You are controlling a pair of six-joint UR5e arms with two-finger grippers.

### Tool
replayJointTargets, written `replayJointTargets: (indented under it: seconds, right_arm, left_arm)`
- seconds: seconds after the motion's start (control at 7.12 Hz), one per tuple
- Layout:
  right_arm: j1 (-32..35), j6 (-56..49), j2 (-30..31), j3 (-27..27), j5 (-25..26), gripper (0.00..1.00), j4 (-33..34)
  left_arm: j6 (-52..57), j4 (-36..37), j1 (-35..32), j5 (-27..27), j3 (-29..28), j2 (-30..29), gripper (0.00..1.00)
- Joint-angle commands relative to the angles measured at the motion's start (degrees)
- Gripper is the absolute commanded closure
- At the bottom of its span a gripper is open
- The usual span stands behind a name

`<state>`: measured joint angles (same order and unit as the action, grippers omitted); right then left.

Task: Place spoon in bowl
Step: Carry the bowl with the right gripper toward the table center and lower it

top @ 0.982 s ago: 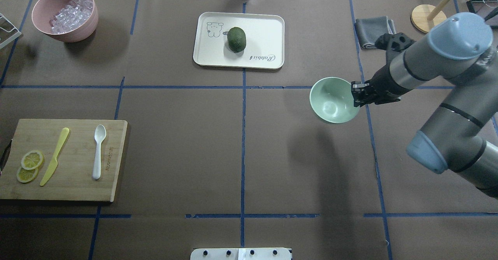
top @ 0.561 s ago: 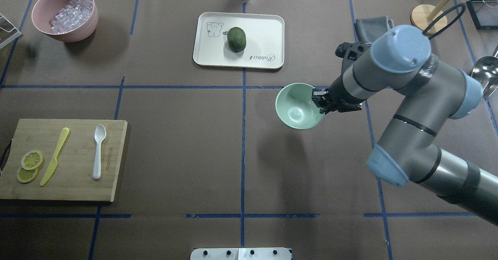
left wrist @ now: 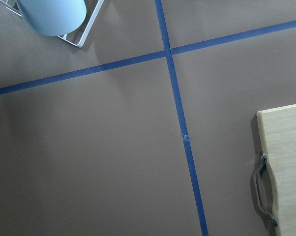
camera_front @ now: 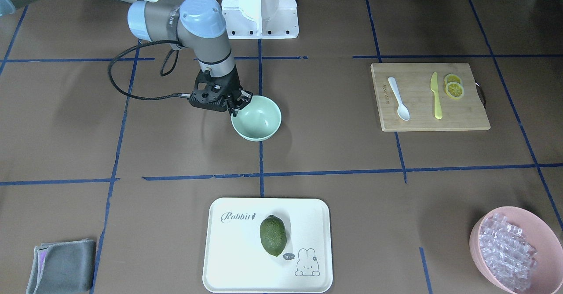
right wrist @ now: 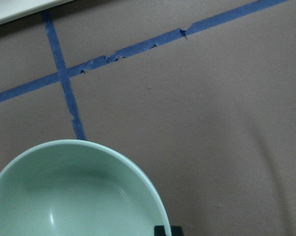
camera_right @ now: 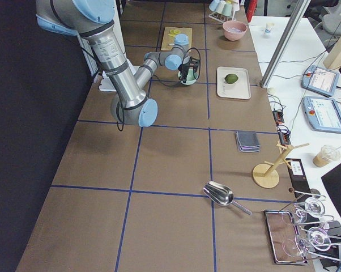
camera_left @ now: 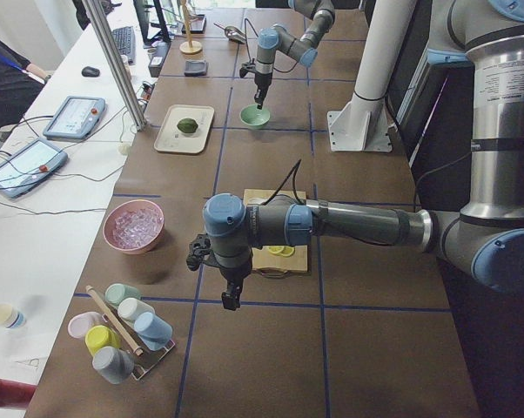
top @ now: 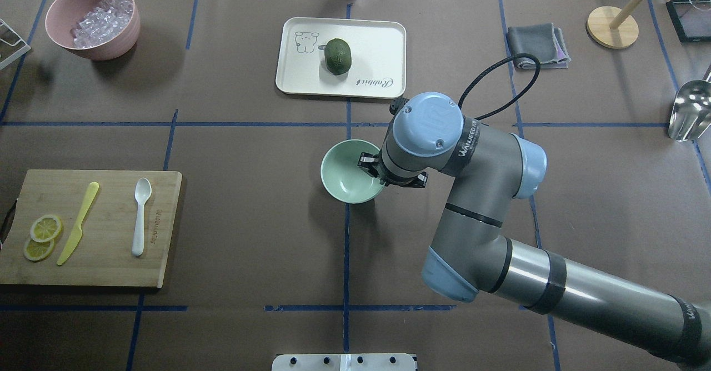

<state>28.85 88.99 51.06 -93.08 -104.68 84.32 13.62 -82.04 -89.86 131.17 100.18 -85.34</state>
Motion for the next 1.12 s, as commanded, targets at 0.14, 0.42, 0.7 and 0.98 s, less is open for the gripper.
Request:
replayJointTargets:
  seconds: [0.14, 0.42, 0.7, 0.98]
  right_arm:
    - [-0.64, 0.75, -1.49, 1.58, 0.27, 0.98, -0.29]
    - [-1.07, 0.49, -1.41, 1.67, 0.35, 0.47, -0.21]
    - [-1.25, -0.21, -1.06, 1.23, 0.01, 0.00, -0.12]
    - [4.34, -3.10, -0.36, -0.52, -6.63, 0.00, 0.49]
  left_arm:
    - [-0.09, 0.04, 0.65, -0.04, -0.08, 0.09, 0.00]
    - [-0.09, 0.04, 0.74, -0.04, -0.16, 0.09, 0.00]
    - [0.00, 0.04, 0.83, -0.04, -0.34, 0.09, 0.00]
    - [0.00, -0.22, 1.00, -0.13, -0.34, 0.00, 0.00]
